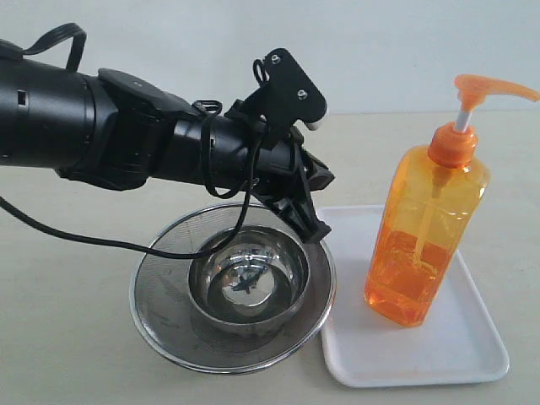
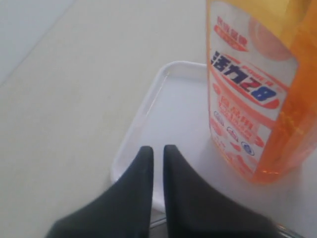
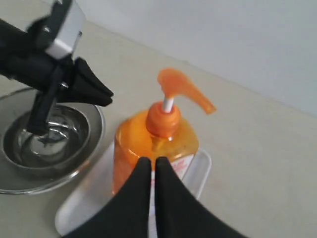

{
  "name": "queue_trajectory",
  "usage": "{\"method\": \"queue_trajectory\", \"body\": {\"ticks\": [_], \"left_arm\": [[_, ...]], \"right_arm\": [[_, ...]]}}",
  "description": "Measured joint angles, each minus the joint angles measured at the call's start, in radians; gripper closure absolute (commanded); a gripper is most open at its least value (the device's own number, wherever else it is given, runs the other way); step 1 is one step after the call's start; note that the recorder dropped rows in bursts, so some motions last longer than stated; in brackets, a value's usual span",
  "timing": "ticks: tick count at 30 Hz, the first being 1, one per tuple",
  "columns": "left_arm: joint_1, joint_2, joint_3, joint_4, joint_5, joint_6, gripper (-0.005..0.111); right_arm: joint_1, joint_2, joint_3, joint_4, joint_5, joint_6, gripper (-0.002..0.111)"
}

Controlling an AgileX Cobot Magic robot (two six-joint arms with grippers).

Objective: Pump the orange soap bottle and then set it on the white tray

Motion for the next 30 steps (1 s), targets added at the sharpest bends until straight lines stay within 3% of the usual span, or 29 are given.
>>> {"method": "queue_trajectory", "body": {"ticks": [12, 18, 25, 30], "left_arm": [[0.000, 0.028, -0.028, -0.012, 0.098, 0.098, 0.102], [0.004, 0.038, -0.031, -0.034, 0.114, 0.125, 0.102], [0.071, 0.119, -0.052, -0.183, 0.293, 0.197, 0.102], [0.094, 0.135, -0.052, -0.235, 0.316, 0.231, 0.102]], "right_arm": [[0.000, 0.111, 0.151, -0.264, 0.088, 0.385, 0.108], [0.000, 0.111, 0.320, -0.499, -0.044, 0.708, 0.108], [0.000, 0.111, 0.481, -0.855, -0.110, 1.154, 0.108], [0.000, 0.111, 0.505, -0.991, -0.109, 1.291, 0.108]]}}
